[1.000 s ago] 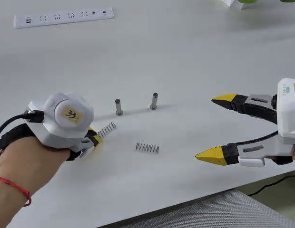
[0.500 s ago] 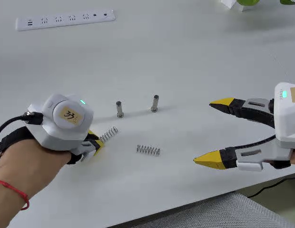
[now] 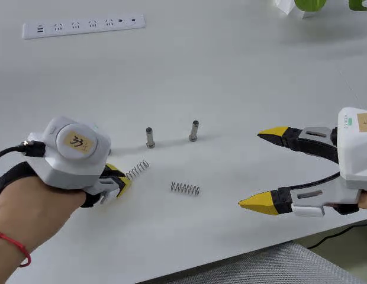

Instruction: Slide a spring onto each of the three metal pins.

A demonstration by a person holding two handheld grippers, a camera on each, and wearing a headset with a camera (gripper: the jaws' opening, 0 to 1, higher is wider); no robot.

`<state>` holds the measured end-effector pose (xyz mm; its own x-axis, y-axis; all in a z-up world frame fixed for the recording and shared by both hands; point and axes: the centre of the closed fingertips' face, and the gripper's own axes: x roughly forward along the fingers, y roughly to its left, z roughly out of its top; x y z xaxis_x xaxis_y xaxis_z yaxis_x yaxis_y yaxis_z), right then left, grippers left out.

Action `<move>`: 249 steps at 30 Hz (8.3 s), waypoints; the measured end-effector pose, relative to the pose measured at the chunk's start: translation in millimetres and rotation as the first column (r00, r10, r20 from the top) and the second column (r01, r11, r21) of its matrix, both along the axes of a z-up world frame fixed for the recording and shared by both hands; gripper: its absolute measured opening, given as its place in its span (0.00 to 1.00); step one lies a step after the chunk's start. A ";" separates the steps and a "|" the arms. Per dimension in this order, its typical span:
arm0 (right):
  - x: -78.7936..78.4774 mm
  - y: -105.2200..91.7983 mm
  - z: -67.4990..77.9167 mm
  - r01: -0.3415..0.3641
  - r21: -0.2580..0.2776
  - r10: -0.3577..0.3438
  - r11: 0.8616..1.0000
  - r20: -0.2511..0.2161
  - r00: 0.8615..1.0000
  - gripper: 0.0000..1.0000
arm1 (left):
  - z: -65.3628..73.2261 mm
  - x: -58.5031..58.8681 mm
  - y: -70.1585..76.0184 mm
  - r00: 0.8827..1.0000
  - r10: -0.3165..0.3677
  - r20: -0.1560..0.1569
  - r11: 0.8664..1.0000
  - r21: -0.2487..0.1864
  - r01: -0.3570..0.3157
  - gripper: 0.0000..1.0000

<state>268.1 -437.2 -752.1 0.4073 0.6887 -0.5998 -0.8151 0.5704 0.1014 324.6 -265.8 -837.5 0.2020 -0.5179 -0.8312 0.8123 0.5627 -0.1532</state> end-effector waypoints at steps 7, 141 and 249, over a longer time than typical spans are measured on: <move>-2.4 6.0 -1.1 -0.010 0.003 0.010 1.000 -0.012 1.000 0.76 | 7.5 -8.7 -2.9 1.000 0.000 -0.007 0.999 -0.036 0.000 0.06; 32.4 112.9 111.2 -0.051 0.334 0.065 0.941 -0.031 0.997 0.23 | 173.9 -30.9 -65.3 0.983 -0.062 0.172 0.826 -0.544 0.147 0.06; 5.3 113.9 104.3 -0.710 -0.290 0.675 0.641 -0.227 0.702 0.06 | 151.6 -51.1 -25.7 0.952 -0.127 0.280 0.846 -0.470 0.251 0.36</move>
<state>273.4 -323.3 -647.8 -0.1734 0.4975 -0.8500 -0.9825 -0.1473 0.1142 273.4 -291.5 -685.9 0.2091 -0.8941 -0.3961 0.9416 0.2934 -0.1652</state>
